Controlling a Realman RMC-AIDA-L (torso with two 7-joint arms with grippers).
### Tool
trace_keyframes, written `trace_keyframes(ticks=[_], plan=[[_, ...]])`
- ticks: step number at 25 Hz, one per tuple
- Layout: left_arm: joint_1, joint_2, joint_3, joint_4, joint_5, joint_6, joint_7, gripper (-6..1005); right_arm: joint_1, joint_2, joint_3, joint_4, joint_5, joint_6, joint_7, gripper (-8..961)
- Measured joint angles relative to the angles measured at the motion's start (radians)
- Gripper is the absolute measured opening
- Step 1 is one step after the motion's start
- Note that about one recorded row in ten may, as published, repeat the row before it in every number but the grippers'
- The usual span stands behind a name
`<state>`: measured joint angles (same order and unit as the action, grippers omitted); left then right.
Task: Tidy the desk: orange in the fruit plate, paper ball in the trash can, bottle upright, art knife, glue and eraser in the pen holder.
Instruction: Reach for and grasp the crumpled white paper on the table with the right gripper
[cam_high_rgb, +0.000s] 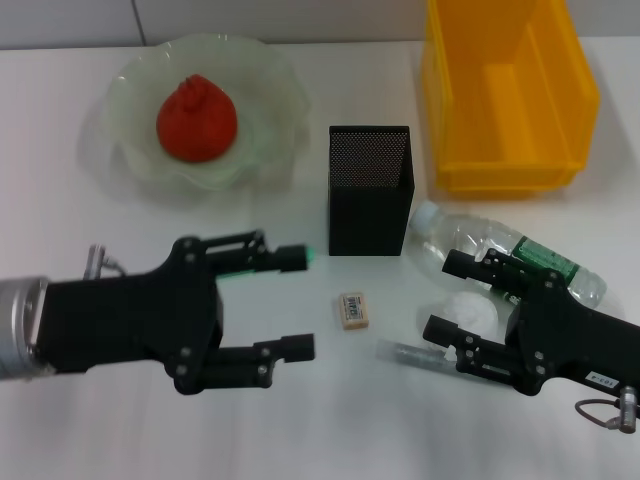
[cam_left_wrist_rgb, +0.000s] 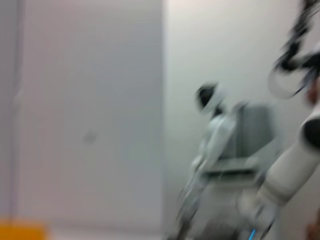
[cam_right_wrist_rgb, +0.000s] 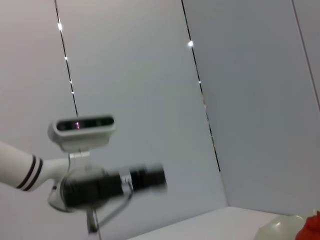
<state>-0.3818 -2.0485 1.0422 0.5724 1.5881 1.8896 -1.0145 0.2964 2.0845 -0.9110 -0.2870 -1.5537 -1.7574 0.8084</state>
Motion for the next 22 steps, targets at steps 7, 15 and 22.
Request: trace_keyframes(ticks=[7,15,22], plan=[[0.042,0.011,-0.006,-0.050,0.086,-0.174,0.027,721,0.001,-0.002,0.005,-0.004,0.000,0.002,0.006,759],[0.054,0.008,-0.015,-0.044,0.088,-0.186,0.023,719,-0.030,-0.016,0.105,-0.497,-0.122,-0.089,0.600,752],[0.063,0.007,-0.027,-0.045,0.088,-0.195,0.032,720,0.114,-0.071,0.146,-1.131,-0.416,-0.214,1.326,751]])
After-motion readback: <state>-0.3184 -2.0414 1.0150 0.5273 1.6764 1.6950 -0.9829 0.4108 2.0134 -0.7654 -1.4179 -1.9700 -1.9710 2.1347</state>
